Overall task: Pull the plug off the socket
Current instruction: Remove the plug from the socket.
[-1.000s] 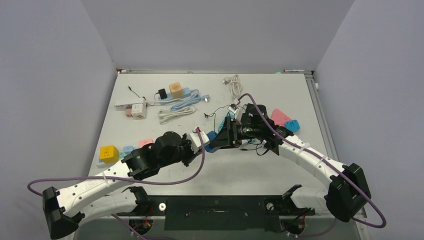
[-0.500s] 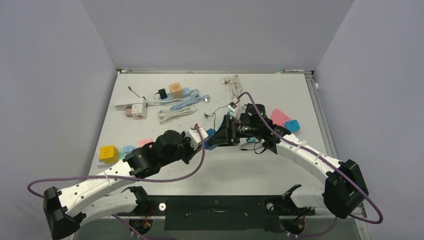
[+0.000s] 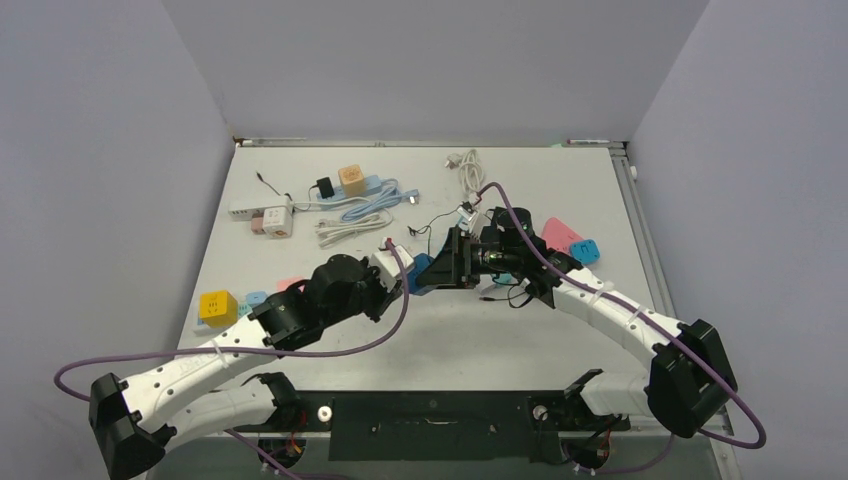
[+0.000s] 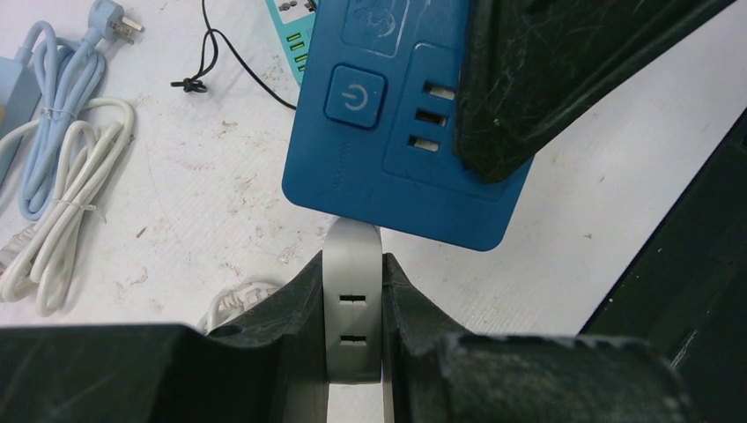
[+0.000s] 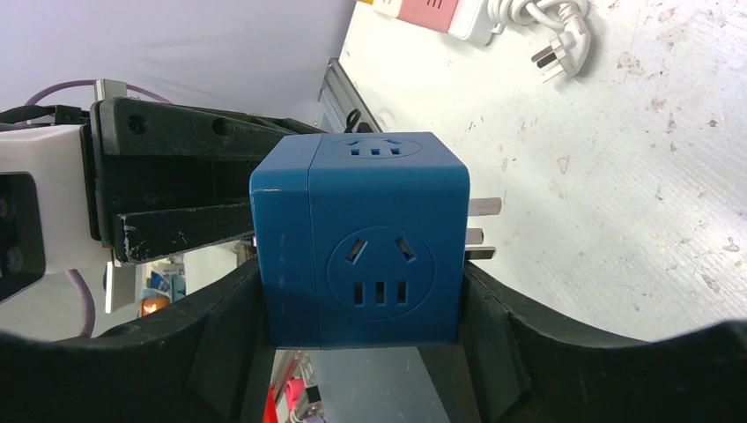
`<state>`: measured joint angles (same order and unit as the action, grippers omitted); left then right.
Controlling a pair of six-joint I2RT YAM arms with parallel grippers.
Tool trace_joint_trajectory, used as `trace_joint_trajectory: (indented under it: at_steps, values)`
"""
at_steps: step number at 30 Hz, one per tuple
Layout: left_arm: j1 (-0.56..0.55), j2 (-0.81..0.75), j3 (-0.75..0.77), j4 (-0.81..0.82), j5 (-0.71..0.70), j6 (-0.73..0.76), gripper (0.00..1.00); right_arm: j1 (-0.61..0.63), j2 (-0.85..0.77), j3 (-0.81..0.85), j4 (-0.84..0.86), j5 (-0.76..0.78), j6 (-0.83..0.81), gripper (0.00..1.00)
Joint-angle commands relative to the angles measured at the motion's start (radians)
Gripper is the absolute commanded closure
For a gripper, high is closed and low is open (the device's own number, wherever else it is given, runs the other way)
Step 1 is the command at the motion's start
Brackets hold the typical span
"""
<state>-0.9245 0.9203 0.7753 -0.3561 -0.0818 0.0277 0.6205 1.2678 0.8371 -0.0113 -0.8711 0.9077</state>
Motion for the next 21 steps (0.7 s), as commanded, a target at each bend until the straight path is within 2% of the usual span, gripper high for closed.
trace_joint_trajectory:
  at_steps: [1, 9, 21]
  values:
    - [0.027, -0.001, 0.057, 0.032, -0.090, -0.011, 1.00, 0.002, -0.047, -0.007, -0.023, -0.021, -0.031, 0.95]
    - [0.007, -0.040, 0.036, 0.059, 0.058, 0.031, 1.00, -0.010, -0.050, -0.009, -0.039, 0.020, -0.027, 0.95]
    - [-0.073, -0.022, 0.042, 0.028, 0.082, 0.072, 1.00, -0.059, -0.042, -0.037, -0.007, 0.024, 0.005, 0.95]
